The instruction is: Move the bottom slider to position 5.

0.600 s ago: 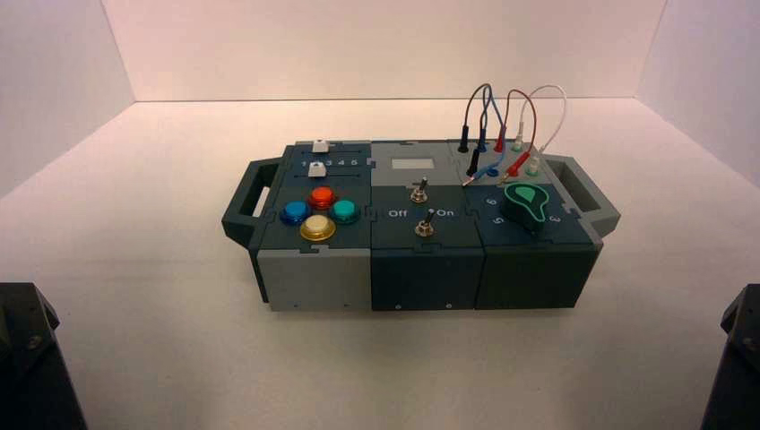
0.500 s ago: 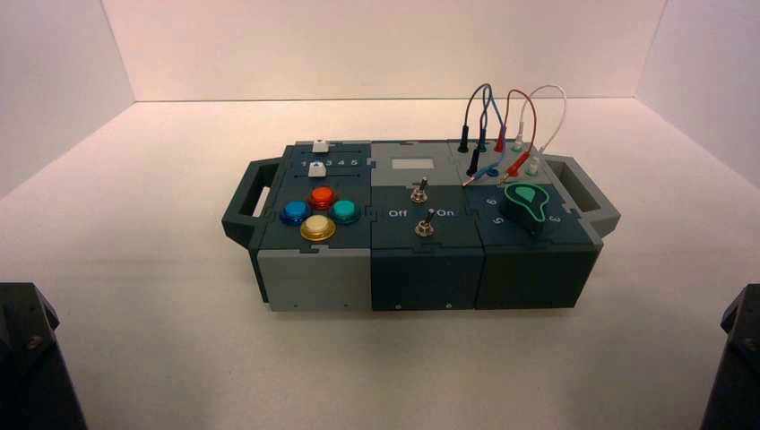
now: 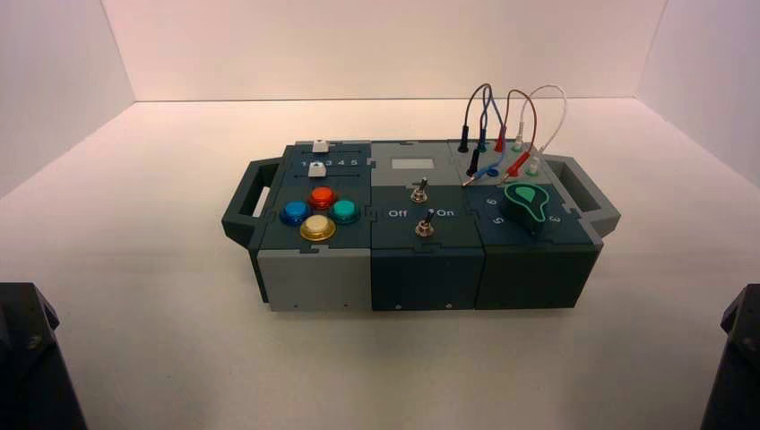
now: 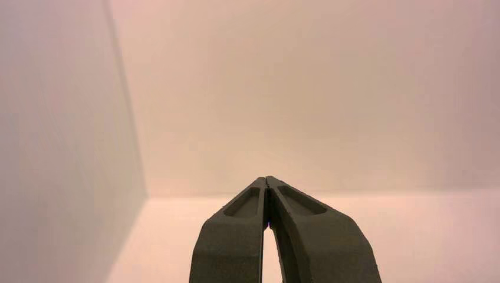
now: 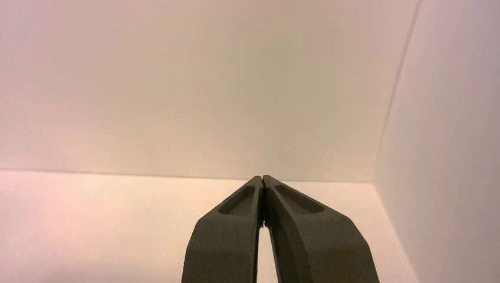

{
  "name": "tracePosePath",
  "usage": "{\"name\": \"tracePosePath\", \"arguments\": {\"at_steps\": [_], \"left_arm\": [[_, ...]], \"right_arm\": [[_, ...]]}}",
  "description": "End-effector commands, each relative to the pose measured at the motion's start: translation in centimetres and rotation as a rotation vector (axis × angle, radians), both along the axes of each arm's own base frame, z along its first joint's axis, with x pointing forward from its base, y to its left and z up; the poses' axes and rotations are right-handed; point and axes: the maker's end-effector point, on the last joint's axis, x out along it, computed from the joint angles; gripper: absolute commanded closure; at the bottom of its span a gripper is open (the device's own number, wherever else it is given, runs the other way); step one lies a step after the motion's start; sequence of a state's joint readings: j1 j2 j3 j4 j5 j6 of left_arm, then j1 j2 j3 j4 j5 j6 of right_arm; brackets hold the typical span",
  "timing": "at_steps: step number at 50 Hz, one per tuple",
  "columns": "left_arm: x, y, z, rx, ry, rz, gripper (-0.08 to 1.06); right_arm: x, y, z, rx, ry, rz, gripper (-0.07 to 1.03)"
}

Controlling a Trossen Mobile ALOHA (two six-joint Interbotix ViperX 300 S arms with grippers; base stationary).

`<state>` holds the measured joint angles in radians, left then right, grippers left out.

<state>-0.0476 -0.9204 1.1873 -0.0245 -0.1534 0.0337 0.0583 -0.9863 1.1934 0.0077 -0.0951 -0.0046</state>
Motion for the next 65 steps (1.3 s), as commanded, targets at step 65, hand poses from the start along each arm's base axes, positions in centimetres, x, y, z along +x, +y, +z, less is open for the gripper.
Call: {"name": "tracePosePath", "arguments": {"at_steps": [65], "left_arm": [[0.0,-13.1,-11.2,-0.095,0.905,-0.335,1.01]], "right_arm": [[-5.2,13.9,-7.1,-0.089,0.933,0.526,0.99]]}}
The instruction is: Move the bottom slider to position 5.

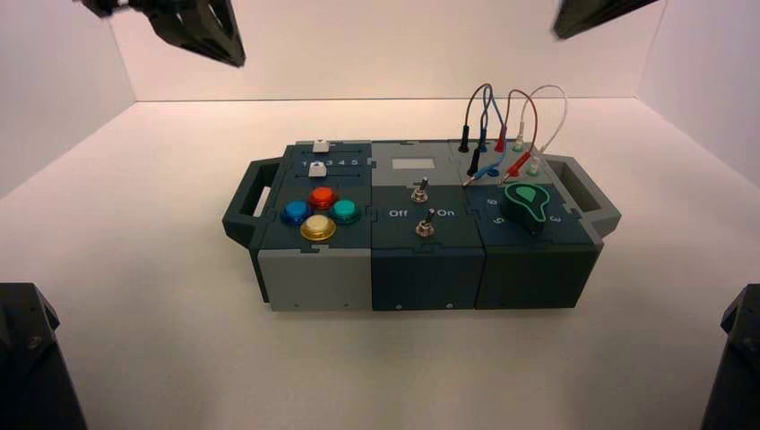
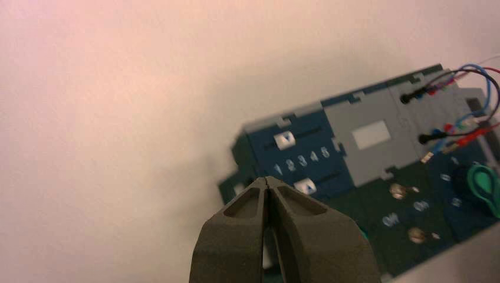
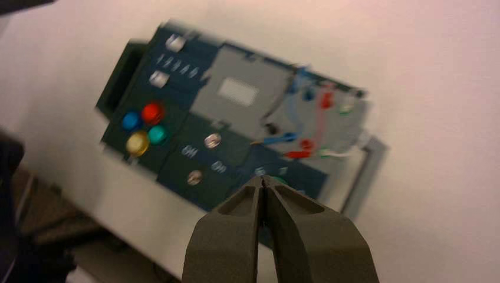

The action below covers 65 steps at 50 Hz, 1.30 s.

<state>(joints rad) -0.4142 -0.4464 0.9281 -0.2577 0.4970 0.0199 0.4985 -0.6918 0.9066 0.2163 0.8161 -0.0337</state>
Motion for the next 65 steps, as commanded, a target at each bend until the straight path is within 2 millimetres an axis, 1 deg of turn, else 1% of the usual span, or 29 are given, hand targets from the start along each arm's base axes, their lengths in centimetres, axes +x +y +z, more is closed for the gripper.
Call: {"name": "tracePosePath", "arguments": {"at_steps": [1,4,11,14,17,18,19,24,28,34,45,51,62,65], "left_arm": [[0.5,-0.6,0.3,-0.037,0.024,0.025,1.01],[0.3,-0.8,-0.3,-0.044,0.057,0.037,1.01],[0.1,-0.9,-1.0,-0.045,0.092,0.042,1.01],[0.0,-0.9,-1.9,-0.032,0.126,0.040,1.01],[0.0,-1.0,-2.3,-0.026,0.140,0.040,1.01],[0.0,-1.0,-2.8,-0.020,0.156,0.044,1.01],[0.0,-1.0,-2.8,-0.020,0.156,0.044,1.01],[0.0,-1.6,-5.1,0.010,0.245,0.059,1.00],[0.3,-1.5,-5.8,0.027,0.274,0.078,1.00],[0.7,-2.1,-6.8,0.066,0.304,0.088,1.00],[2.0,-3.0,-7.0,0.133,0.304,0.100,1.00],[2.4,-3.5,-6.9,0.134,0.303,0.102,1.00],[2.5,-3.7,-6.9,0.133,0.309,0.100,1.00],[2.5,-3.8,-7.0,0.135,0.313,0.097,1.00]], "right_arm": [[0.2,1.7,0.5,0.003,0.001,0.055,0.99],[0.0,2.2,0.0,-0.008,0.020,0.078,0.99],[-0.1,2.7,-0.4,-0.016,0.035,0.093,0.99],[0.0,2.9,-0.7,-0.024,0.048,0.095,0.99],[0.0,2.9,-0.8,-0.027,0.050,0.095,0.99],[0.1,2.9,-1.2,-0.037,0.063,0.091,0.99],[0.1,2.9,-1.2,-0.037,0.063,0.091,0.99],[0.4,2.7,-2.2,-0.048,0.093,0.047,0.98],[0.6,2.8,-2.2,-0.046,0.093,0.033,0.98],[0.7,2.7,-2.5,-0.048,0.101,0.025,0.98],[1.0,3.0,-3.3,-0.059,0.119,0.022,0.98],[1.2,3.1,-3.4,-0.058,0.121,0.019,0.98],[1.3,3.4,-3.6,-0.049,0.127,0.019,0.98],[1.4,3.8,-3.4,-0.026,0.118,0.025,0.98]]}}
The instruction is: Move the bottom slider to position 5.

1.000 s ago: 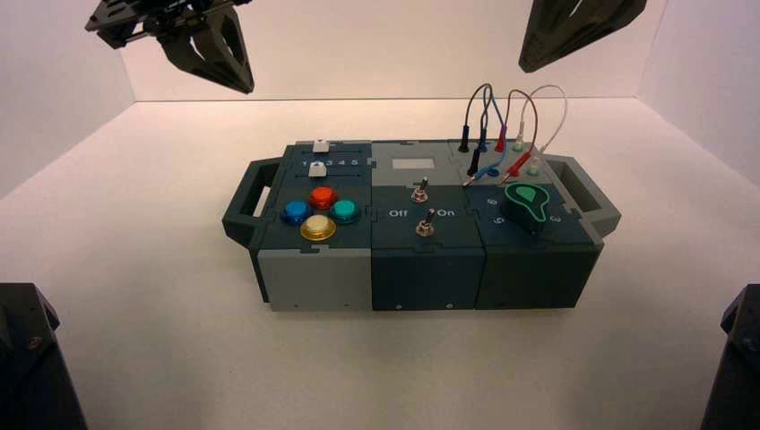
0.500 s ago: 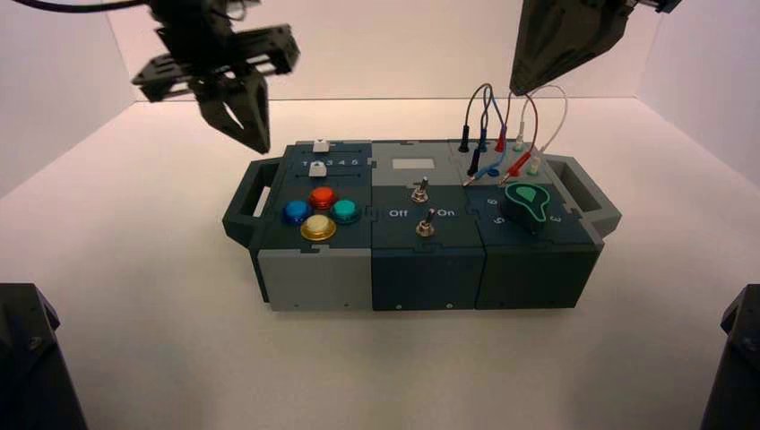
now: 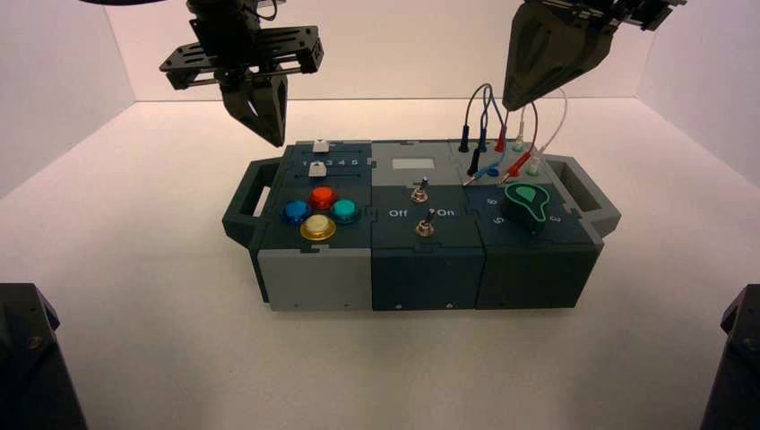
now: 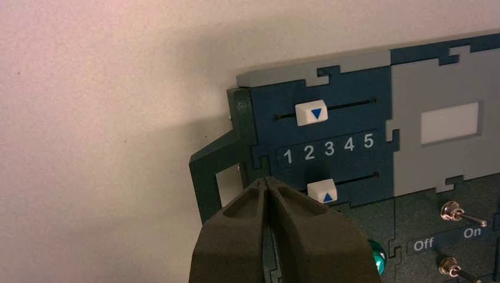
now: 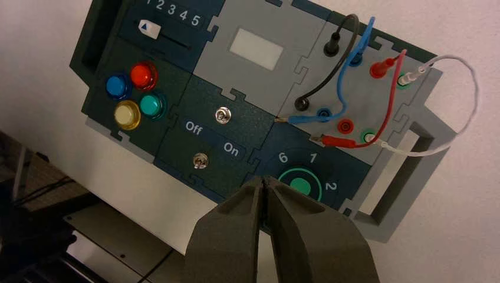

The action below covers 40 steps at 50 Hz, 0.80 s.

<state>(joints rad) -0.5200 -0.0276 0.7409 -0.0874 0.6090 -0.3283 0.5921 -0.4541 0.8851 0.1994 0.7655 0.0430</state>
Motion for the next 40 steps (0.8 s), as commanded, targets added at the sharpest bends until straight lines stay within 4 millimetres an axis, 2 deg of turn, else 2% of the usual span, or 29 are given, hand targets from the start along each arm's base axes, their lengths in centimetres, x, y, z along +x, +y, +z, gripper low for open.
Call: {"name": "tracePosePath", "arguments": {"at_steps": [1,9,21,40], "left_arm": [[0.6,-0.8,0.8,-0.017,-0.023,-0.006,1.00],[0.2,-1.2,0.6,-0.014,-0.015,-0.022,1.00],[0.1,-1.4,0.4,-0.013,-0.010,-0.029,1.00],[-0.1,-1.3,0.2,-0.010,-0.005,-0.032,1.01]], "right_arm": [[0.8,1.4,1.5,0.062,-0.043,0.003,0.98],[1.1,2.9,2.0,0.118,-0.069,0.009,0.98],[1.3,4.7,1.2,0.146,-0.078,0.024,0.99],[2.0,5.1,1.4,0.168,-0.120,0.013,0.99]]}}
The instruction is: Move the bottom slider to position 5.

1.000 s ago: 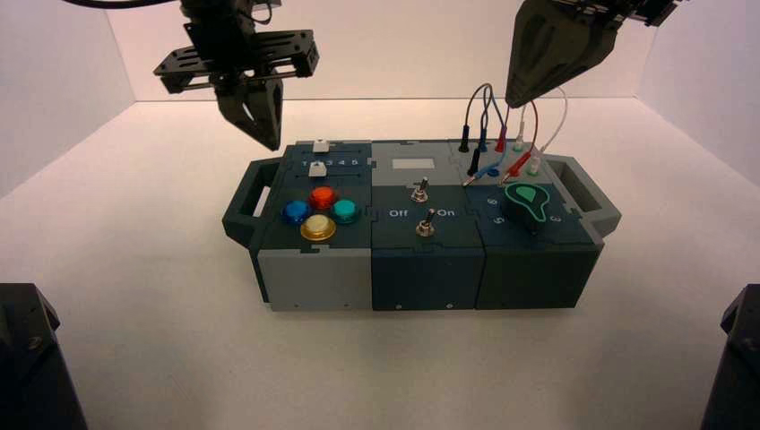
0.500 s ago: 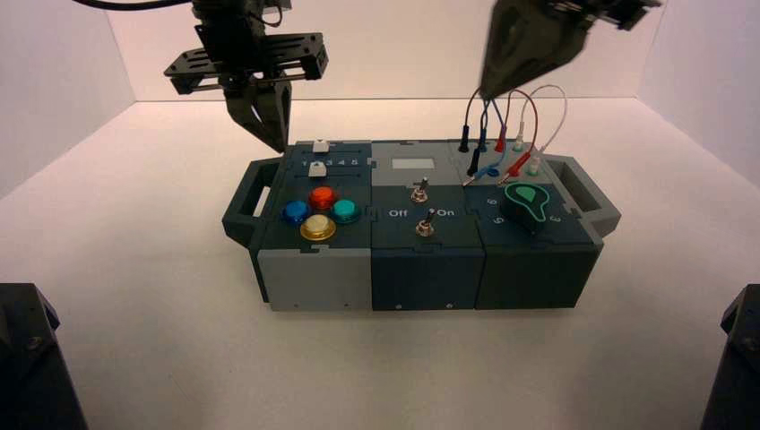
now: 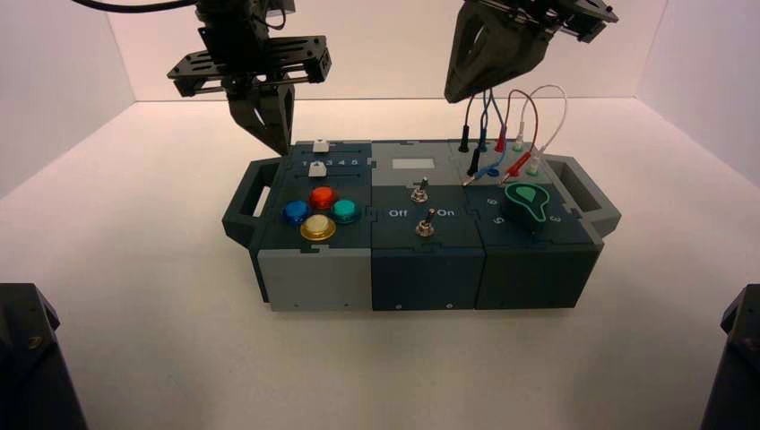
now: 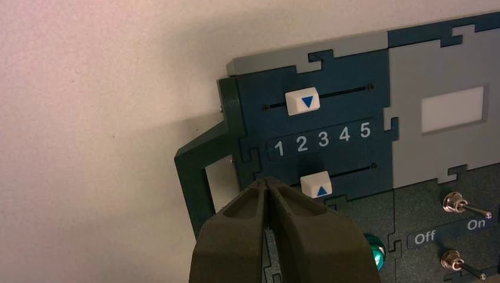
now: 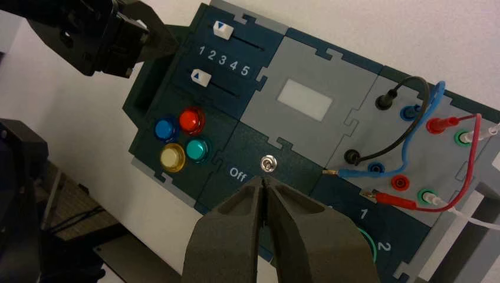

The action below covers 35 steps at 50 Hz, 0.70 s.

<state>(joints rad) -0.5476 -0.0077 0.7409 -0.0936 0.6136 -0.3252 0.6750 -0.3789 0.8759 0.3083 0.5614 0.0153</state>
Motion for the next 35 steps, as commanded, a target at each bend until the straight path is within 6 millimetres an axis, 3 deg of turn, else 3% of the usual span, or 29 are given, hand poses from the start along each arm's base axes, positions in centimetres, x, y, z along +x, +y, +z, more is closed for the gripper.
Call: {"name": "tracePosePath", "arguments": {"at_steps": [1,35], "left_arm": [[0.65,-0.59,0.90,-0.018,-0.029,-0.005,1.01],[0.53,-0.85,-0.01,-0.017,-0.007,0.000,1.01]], "right_arm": [[0.91,0.85,1.49,0.039,-0.050,-0.003,0.99],[1.10,0.99,1.65,0.054,-0.055,-0.016,0.99]]}}
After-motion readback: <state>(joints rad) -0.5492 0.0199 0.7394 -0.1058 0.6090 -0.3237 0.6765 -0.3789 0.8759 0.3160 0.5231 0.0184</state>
